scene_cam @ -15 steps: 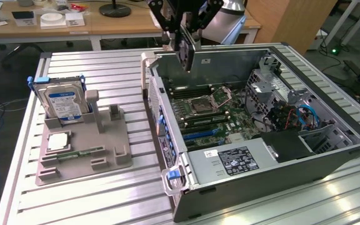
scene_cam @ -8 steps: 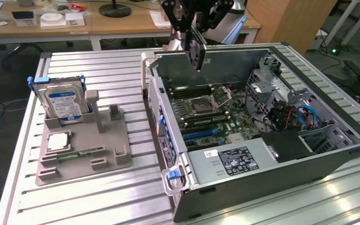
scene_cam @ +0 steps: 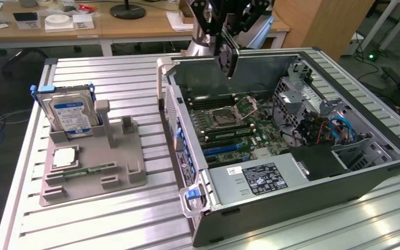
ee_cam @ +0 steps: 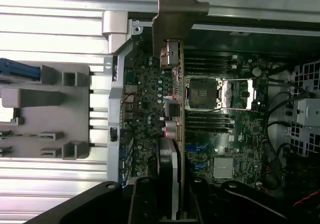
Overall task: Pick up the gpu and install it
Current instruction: 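Pick up the gpu and move the gpu toward the slot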
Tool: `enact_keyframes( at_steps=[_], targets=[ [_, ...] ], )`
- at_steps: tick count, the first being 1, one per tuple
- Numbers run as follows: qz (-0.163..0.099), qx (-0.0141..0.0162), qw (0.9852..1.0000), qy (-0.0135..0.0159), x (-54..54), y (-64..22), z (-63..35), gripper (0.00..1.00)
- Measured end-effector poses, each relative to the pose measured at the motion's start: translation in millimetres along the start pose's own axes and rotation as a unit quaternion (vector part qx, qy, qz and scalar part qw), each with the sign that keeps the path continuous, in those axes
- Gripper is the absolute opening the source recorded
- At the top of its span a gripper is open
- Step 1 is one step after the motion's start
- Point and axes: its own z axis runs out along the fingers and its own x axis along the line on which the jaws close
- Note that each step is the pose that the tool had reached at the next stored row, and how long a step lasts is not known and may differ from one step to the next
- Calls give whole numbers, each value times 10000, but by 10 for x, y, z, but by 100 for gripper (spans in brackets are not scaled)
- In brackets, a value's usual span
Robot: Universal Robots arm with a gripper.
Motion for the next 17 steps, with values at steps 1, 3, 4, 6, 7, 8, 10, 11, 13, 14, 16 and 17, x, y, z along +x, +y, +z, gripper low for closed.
enact_keyframes(
  at_steps=[1, 3, 4, 6, 7, 8, 10, 11, 13, 14, 16, 17],
  targets=[
    [0, 0, 10000, 0, -22, 0, 0, 28],
    [0, 0, 10000, 0, -76, -1, 1, 28],
    [0, 0, 10000, 0, -105, -2, 1, 28],
    [0, 0, 10000, 0, -168, -3, 2, 28],
    [0, 0, 10000, 0, -210, -4, 3, 28],
    [0, 0, 10000, 0, -254, -5, 3, 28],
    [0, 0, 10000, 0, -322, -6, 4, 28],
    [0, 0, 10000, 0, -352, -7, 5, 28],
    [0, 0, 10000, 0, -412, -8, 5, 28],
    [0, 0, 10000, 0, -441, -9, 6, 28],
    [0, 0, 10000, 0, -505, -10, 6, 28],
    [0, 0, 10000, 0, -535, -11, 7, 28]
  ],
)
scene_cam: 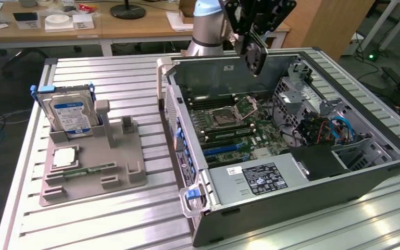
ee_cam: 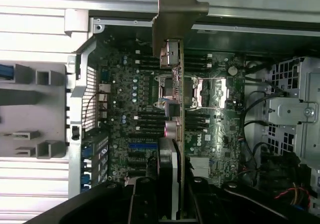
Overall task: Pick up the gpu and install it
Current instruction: 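Pick up the gpu and move the gpu toward the slot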
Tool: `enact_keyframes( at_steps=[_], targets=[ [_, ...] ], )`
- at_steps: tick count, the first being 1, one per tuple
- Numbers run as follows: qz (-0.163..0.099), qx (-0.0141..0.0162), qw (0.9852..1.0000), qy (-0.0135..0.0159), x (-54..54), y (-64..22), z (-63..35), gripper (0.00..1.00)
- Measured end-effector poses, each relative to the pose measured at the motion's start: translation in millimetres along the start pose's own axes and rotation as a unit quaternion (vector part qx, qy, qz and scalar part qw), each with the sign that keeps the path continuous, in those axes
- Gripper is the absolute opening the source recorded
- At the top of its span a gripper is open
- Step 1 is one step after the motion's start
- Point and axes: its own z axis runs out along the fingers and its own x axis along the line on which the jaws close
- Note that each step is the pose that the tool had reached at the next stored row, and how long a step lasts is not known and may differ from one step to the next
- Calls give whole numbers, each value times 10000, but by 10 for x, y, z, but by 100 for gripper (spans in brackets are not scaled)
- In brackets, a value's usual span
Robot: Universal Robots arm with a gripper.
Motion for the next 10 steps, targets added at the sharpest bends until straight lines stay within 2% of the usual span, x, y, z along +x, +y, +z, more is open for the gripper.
enact_keyframes(
  at_steps=[10],
  targets=[
    [0, 0, 10000, 0, -251, -5, 3, 28]
  ],
)
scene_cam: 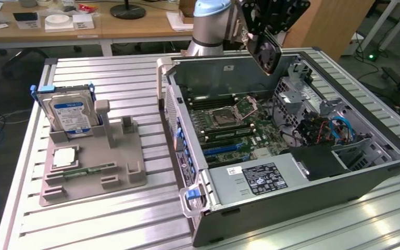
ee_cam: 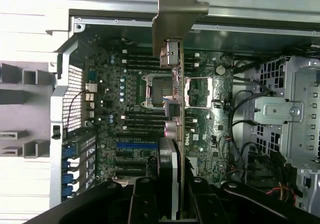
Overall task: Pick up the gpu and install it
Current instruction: 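Pick up the gpu and move the gpu toward the slot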
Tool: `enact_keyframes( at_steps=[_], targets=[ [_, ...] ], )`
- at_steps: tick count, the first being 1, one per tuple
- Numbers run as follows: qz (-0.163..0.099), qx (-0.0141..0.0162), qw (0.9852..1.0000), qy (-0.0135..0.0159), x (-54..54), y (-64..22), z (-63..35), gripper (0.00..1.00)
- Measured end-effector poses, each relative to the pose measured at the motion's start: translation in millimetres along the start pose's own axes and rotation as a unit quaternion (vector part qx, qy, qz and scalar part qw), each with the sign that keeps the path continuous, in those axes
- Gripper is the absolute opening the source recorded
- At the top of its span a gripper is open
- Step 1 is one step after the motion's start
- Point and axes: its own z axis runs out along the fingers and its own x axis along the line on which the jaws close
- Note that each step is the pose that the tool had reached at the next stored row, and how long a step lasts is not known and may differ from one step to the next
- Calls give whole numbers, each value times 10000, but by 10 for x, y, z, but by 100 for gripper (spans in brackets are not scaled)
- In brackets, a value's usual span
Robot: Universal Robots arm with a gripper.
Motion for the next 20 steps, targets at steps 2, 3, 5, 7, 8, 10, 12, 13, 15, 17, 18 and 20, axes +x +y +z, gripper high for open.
enact_keyframes(
  at_steps=[2, 3, 5, 7, 8, 10, 12, 13, 15, 17, 18, 20],
  targets=[
    [2, -1, 10000, -1, -40, -1, 1, 28],
    [3, -1, 10000, 0, -66, -1, 2, 28],
    [5, 0, 10000, 0, -110, -2, 2, 28],
    [6, 0, 10000, 0, -155, -3, 3, 28],
    [8, 0, 10000, -1, -175, -4, 3, 28],
    [12, 0, 10000, -1, -214, -4, 4, 28],
    [16, 0, 10000, -1, -251, -5, 5, 28],
    [17, 0, 10000, -1, -264, -6, 5, 28],
    [18, 0, 10000, -1, -269, -5, 4, 28],
    [19, 0, 10000, -1, -269, -5, 5, 28],
    [19, 0, 10000, -1, -269, -5, 5, 28],
    [19, 0, 10000, -1, -269, -5, 5, 28]
  ],
)
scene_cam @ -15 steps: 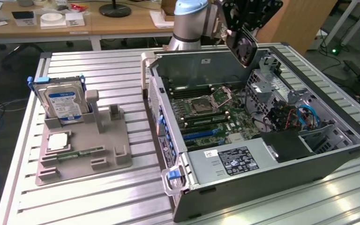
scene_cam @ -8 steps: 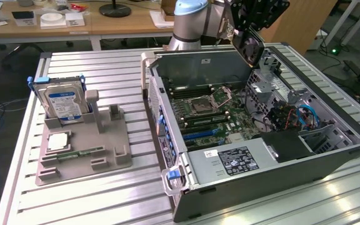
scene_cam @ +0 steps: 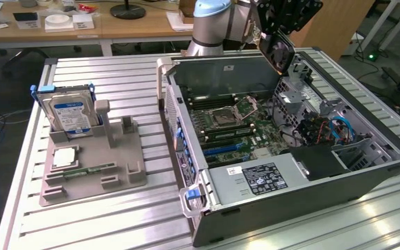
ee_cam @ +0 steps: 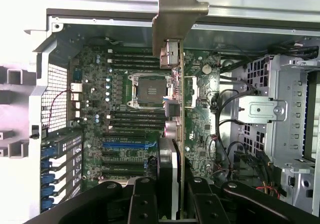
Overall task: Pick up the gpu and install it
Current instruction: 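Pick up the gpu and move the gpu toward the slot, then insert the gpu into the slot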
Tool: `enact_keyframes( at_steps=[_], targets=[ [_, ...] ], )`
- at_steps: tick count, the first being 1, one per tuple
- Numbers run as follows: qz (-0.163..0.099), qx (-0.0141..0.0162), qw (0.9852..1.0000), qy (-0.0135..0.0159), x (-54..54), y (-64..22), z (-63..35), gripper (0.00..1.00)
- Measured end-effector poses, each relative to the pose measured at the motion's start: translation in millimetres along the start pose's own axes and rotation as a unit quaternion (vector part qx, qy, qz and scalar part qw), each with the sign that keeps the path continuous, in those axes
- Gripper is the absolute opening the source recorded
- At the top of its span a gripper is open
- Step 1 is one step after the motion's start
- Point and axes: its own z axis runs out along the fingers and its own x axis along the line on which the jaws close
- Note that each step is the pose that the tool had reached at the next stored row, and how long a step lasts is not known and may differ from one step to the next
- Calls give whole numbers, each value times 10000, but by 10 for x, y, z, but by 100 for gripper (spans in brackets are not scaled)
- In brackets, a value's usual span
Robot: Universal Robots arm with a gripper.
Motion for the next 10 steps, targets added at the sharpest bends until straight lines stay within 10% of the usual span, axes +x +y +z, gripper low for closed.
enact_keyframes(
  at_steps=[10],
  targets=[
    [-3, 0, 10000, 0, 0, 0, 0, 28]
  ],
)
